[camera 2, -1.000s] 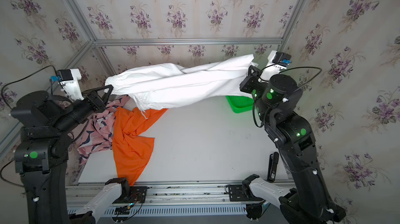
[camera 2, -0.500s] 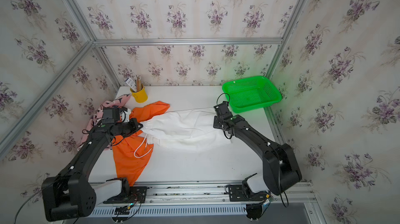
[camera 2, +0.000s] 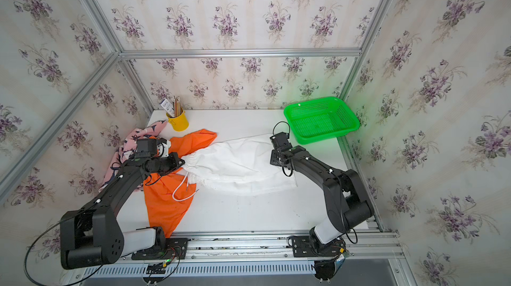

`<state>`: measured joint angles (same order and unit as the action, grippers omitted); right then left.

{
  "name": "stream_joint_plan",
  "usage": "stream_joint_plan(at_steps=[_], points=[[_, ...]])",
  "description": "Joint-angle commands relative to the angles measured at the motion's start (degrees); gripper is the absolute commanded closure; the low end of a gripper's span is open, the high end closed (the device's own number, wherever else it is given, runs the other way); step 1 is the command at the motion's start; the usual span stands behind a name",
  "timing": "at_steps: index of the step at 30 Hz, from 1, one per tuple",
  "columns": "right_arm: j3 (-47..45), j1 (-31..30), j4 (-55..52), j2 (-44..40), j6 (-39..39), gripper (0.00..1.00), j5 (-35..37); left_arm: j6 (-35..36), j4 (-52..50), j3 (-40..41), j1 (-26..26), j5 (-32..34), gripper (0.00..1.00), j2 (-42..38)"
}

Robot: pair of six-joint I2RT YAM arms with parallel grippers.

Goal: Roll up the shorts
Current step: Adjust the shorts at the center of the board, then fold the shorts at the center of the board.

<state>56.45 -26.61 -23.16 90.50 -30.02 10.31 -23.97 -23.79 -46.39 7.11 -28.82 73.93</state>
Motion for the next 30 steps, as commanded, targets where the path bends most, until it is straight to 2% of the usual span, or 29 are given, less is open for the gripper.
stream_joint_plan(at_steps=[1, 5, 16, 19, 23, 30], points=[[0.01, 0.09, -1.74, -0.02, -1.85, 0.57, 3.15, 1.28, 0.04, -0.65, 0.01, 0.16, 1.0, -0.6], [-2.6, 1.25, -0.89, -1.85, -2.31, 0.53, 2.99, 1.54, -0.36, -0.77, 0.01, 0.27, 1.0, -0.9], [-12.07, 5.78, 11.88, -8.08, -5.76, 0.45, -15.53, 1.29, -0.3, -0.64, -0.02, -0.1, 1.0, -0.86], [-13.03, 7.16, 13.8, -7.53, -7.38, 0.45, -20.34, 1.12, -0.25, -0.64, -0.06, -0.17, 1.0, -0.8], [-12.77, 7.37, 14.15, -7.23, -8.87, 0.47, -23.22, 1.0, -0.2, -0.71, -0.12, -0.12, 1.0, -0.85], [-12.39, 7.39, 13.44, -12.19, -11.63, 0.51, -26.99, 0.96, -0.64, -0.69, -0.16, -0.03, 1.0, -1.75]])
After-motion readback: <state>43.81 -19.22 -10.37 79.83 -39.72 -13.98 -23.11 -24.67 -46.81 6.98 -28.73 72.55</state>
